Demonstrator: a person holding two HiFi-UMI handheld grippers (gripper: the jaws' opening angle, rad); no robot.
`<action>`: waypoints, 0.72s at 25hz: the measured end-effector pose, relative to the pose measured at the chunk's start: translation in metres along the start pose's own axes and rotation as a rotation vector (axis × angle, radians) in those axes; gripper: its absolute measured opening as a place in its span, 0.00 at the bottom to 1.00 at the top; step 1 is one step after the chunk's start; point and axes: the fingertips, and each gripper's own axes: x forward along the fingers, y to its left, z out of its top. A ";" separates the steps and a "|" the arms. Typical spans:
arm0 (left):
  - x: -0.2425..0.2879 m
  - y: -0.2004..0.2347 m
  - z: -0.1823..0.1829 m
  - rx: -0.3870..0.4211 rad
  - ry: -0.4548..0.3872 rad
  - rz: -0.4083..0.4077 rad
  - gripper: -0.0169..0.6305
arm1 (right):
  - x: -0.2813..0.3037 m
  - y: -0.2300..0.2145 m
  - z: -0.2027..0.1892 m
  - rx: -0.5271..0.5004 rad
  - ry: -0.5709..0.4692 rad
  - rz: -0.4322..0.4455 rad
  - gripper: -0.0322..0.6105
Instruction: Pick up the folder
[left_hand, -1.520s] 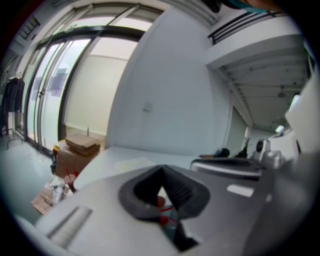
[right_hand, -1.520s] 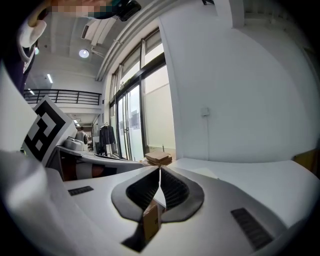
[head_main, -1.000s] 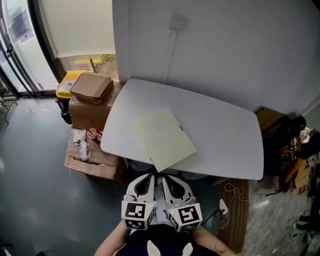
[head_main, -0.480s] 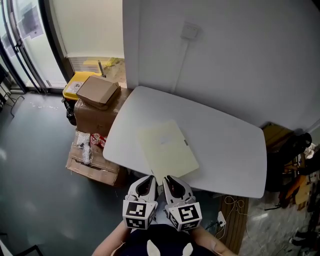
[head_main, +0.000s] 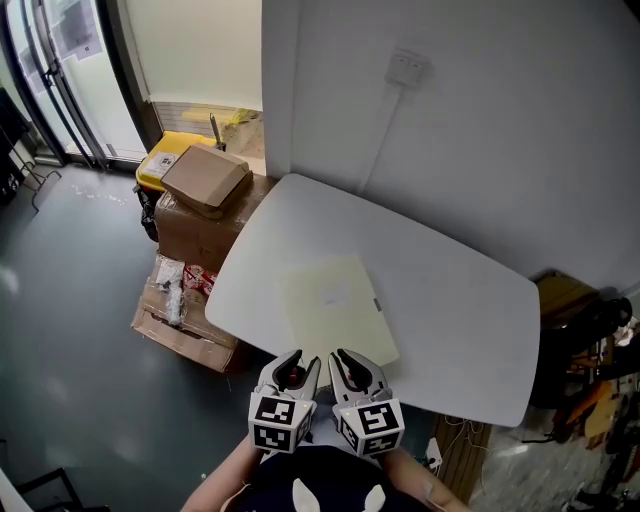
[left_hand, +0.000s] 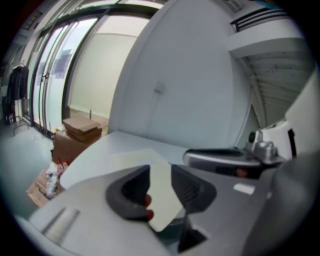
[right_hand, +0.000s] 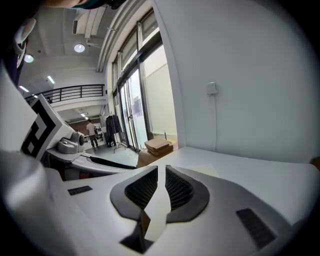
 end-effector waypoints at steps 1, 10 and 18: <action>0.004 0.002 -0.002 -0.008 0.012 0.005 0.21 | 0.004 -0.003 -0.001 0.003 0.010 0.008 0.08; 0.037 0.017 -0.013 -0.061 0.076 0.076 0.23 | 0.033 -0.027 -0.021 0.004 0.126 0.089 0.26; 0.058 0.029 -0.031 -0.138 0.139 0.113 0.30 | 0.049 -0.055 -0.036 -0.007 0.205 0.127 0.34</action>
